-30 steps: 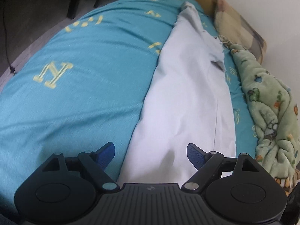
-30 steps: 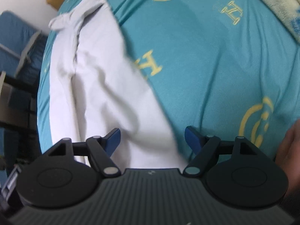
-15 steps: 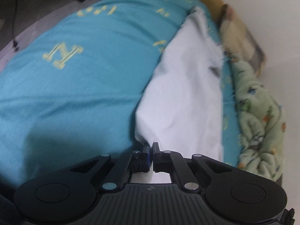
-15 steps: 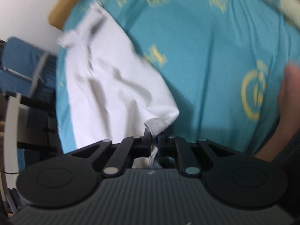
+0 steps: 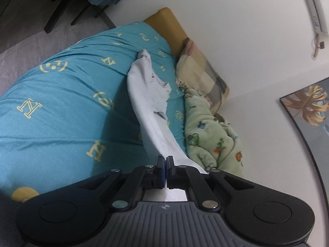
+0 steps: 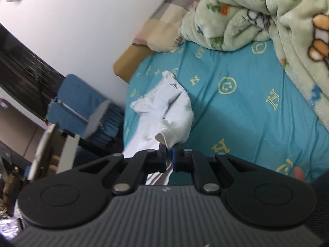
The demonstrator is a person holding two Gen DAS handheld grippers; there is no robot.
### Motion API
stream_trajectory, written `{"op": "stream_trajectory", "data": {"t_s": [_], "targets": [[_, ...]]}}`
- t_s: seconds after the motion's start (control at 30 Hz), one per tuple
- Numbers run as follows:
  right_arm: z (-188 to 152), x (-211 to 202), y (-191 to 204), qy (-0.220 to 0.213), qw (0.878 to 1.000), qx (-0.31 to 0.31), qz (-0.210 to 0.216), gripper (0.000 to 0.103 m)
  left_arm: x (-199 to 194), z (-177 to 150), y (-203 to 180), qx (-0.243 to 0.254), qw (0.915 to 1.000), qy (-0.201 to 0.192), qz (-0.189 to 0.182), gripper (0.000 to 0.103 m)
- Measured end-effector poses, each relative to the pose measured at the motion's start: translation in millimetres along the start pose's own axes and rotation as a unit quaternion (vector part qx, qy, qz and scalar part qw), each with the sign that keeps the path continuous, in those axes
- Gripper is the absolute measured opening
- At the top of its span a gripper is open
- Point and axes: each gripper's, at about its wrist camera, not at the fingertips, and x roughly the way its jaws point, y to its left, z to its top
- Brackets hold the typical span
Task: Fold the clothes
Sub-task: 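Grasp the shirt strip end with the right gripper and lift it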
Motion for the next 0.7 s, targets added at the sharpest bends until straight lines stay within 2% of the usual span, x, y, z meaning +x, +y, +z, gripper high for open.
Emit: {"op": "stream_trajectory", "data": {"t_s": [0.23,0.33,0.4,0.5,0.7], "targets": [[-36,-36,-19,0.013,1.000,0.003,0.010,0.008,-42,-33,20,-0.019,0.9998,0.000,-0.005,0.001],[-43,-33,-22,0.015,1.000,-0.014,0.007,0.008,-39,-33,26,-0.015,0.9999,-0.003,0.004,0.001],[-37,-22,-20,0.008,0.999,-0.038,0.000,0.008,-28,-28,27,-0.011,0.9999,-0.005,0.012,0.001],[-19,8,-23,0.008,0.999,-0.035,-0.004,0.008,-10,-18,27,0.000,0.9997,-0.009,0.024,0.001],[19,80,-14,-0.008,0.998,-0.068,0.004,0.008,50,29,4,0.063,0.9953,-0.054,0.049,0.001]]}}
